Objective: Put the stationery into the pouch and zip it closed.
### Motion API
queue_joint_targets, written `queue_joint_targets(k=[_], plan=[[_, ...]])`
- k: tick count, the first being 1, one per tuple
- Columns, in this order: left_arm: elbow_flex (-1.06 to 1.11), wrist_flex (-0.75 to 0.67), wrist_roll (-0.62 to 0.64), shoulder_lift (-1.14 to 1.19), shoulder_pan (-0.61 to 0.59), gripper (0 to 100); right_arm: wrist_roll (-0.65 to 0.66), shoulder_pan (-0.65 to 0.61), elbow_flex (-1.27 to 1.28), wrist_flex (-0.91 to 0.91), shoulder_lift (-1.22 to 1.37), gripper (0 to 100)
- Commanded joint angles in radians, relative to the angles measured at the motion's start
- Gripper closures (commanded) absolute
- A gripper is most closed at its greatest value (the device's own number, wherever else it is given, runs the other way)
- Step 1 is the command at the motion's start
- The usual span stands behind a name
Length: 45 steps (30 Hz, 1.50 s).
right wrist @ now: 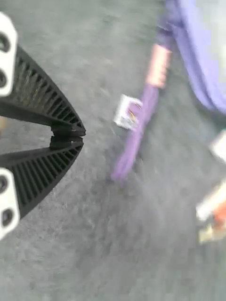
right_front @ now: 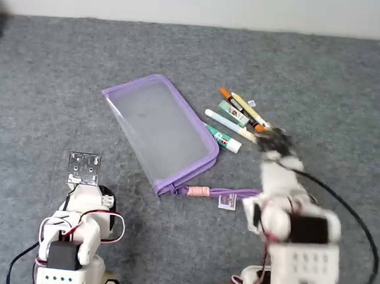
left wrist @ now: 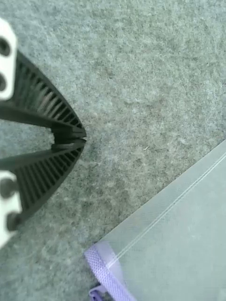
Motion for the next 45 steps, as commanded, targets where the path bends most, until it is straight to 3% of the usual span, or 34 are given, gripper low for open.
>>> queue_joint_targets(k=[1,5,9,14,24,33,45], plan=[[-0.008,-0.014,0.011,-0.006,0.000,99,0.132,-0.104,-0.123,0.030,0.177,98.7],[-0.008,-0.012,0.011,-0.006,0.000,99,0.279,-0.216,-0.172,0.015,0.274,98.7],[-0.008,-0.011,0.011,-0.006,0.000,99,0.295,-0.332,-0.207,-0.041,0.372,96.9],[-0.008,-0.011,0.011,-0.006,0.000,99,0.299,-0.407,-0.258,-0.113,0.541,79.8],[-0.008,-0.011,0.011,-0.006,-0.002,99,0.508,-0.404,-0.381,-0.229,0.891,80.5],[-0.008,-0.011,0.011,-0.006,-0.002,99,0.514,-0.404,-0.539,-0.275,1.147,80.7],[-0.008,-0.011,0.011,-0.006,-0.005,99,0.511,-0.397,-0.540,-0.332,1.300,81.8]])
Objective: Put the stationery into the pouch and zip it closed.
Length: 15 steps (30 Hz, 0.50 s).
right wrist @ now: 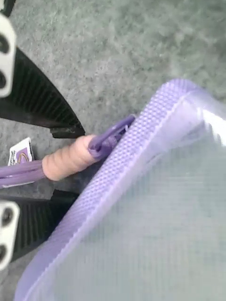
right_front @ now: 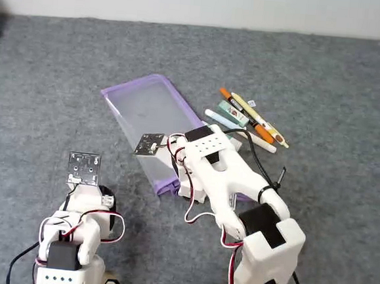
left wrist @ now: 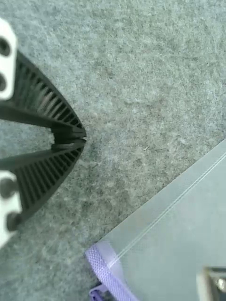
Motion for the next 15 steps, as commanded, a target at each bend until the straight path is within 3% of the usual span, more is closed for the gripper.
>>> queue_joint_targets(k=[1,5,15], plan=[[-0.008,-0.011,0.011,-0.006,-0.005,99,0.006,0.018,-0.032,-0.050,0.031,84.4],[-0.008,-0.011,0.011,-0.006,-0.005,99,0.005,0.010,-0.043,-0.062,0.036,99.7],[-0.008,-0.046,-0.032,-0.008,0.120,97,-0.126,0.007,-0.167,0.122,-0.127,99.0]])
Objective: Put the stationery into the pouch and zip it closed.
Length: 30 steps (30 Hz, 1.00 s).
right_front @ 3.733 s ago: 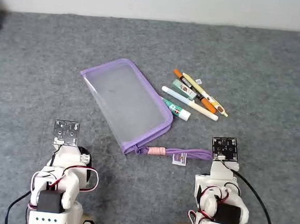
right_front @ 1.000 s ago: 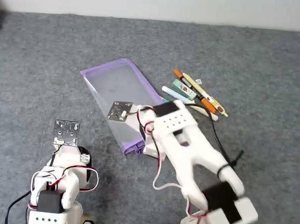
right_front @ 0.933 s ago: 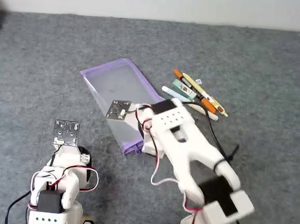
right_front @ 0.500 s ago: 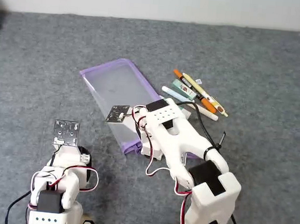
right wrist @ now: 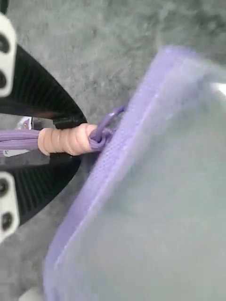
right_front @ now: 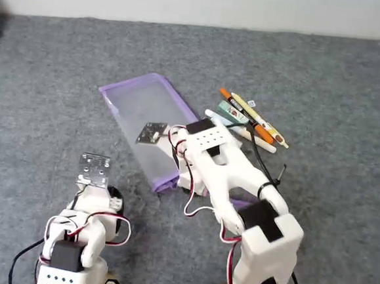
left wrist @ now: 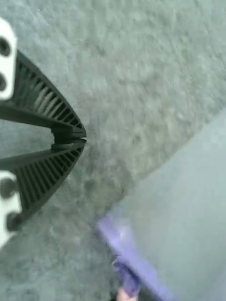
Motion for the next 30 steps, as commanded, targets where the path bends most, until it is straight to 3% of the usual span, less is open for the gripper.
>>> queue_joint_targets(k=[1,6,17,24,30], plan=[[-0.008,-0.038,-0.069,-0.008,0.002,96,-0.054,-0.007,-0.066,0.056,-0.137,99.0],[-0.013,-0.094,-0.229,-0.009,-0.080,96,-0.101,-0.008,-0.071,0.074,-0.236,99.0],[-0.110,-0.107,-0.063,-0.005,-0.086,96,-0.209,-0.101,-0.153,0.064,-0.306,99.0],[-0.156,-0.106,0.066,-0.005,0.005,75,-0.209,-0.097,-0.236,0.071,-0.217,99.0],[-0.183,-0.109,0.078,-0.005,0.014,73,-0.210,-0.102,-0.284,0.073,-0.191,99.0]])
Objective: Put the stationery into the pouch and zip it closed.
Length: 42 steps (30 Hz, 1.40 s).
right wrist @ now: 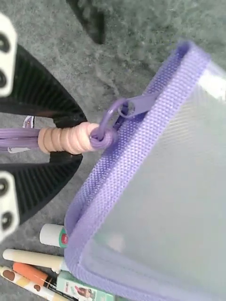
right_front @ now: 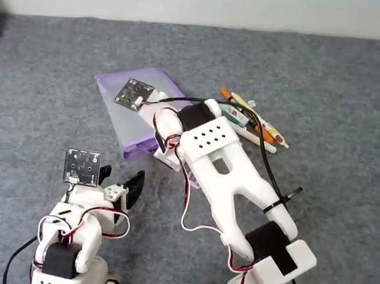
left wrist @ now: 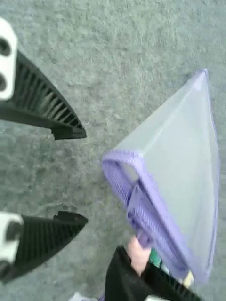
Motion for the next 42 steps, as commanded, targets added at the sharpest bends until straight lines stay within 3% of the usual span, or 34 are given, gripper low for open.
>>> queue_joint_targets(k=[1,13,19,35,42], plan=[[-0.054,-0.017,0.018,-0.005,0.002,73,-0.009,-0.008,-0.061,0.008,-0.008,99.0],[-0.064,-0.115,0.069,-0.005,-0.003,73,-0.009,-0.010,-0.063,0.074,-0.019,99.0],[0.015,-0.204,0.064,-0.005,-0.078,73,-0.009,-0.022,-0.063,0.071,-0.044,99.0],[0.124,-0.338,0.063,-0.005,-0.058,73,-0.005,-0.047,-0.063,0.074,-0.051,99.0],[0.122,-0.341,0.041,-0.005,-0.057,82,-0.005,-0.047,-0.063,0.074,-0.051,99.0]])
